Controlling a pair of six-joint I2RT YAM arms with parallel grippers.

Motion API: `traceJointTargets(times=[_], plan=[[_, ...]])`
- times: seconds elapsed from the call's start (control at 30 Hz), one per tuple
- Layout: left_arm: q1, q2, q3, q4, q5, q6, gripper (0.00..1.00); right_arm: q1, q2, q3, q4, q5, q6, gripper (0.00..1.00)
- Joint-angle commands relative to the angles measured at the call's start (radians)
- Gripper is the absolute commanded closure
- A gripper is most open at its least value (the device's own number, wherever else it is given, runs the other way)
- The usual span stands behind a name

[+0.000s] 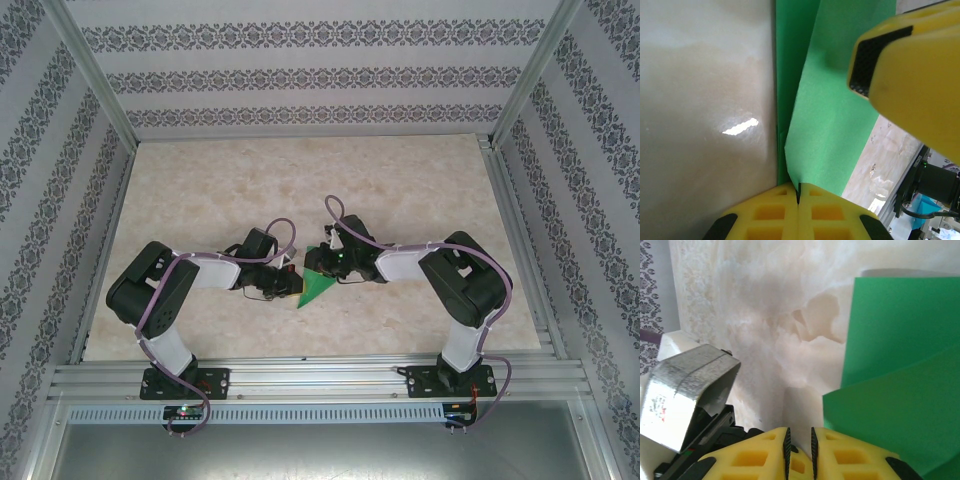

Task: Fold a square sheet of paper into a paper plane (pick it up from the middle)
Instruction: Fourth fold the wing at the center of the table.

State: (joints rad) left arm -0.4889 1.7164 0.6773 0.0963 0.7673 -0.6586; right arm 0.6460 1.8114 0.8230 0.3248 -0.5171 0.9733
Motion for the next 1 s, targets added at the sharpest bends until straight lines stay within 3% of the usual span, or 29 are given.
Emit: traceJointTargets(times=[0.0,0.5,0.97], plan=[[0.008,0.022,-0.017,-0.046,-0.024,0.009,0.99,0.003,0.032,0.031,-0.045,0.013,-0.011,0.79],[0.007,-0.064,-0.034,-0.07,0.055,0.035,0.85,-0.014,0.081,-0.053,-0.095,0.093,-0.068,0.83],[0.007,-0.121,-0.047,-0.077,0.069,0.02,0.84,-0.016,0.087,-0.068,-0.095,0.091,-0.105,0.83]])
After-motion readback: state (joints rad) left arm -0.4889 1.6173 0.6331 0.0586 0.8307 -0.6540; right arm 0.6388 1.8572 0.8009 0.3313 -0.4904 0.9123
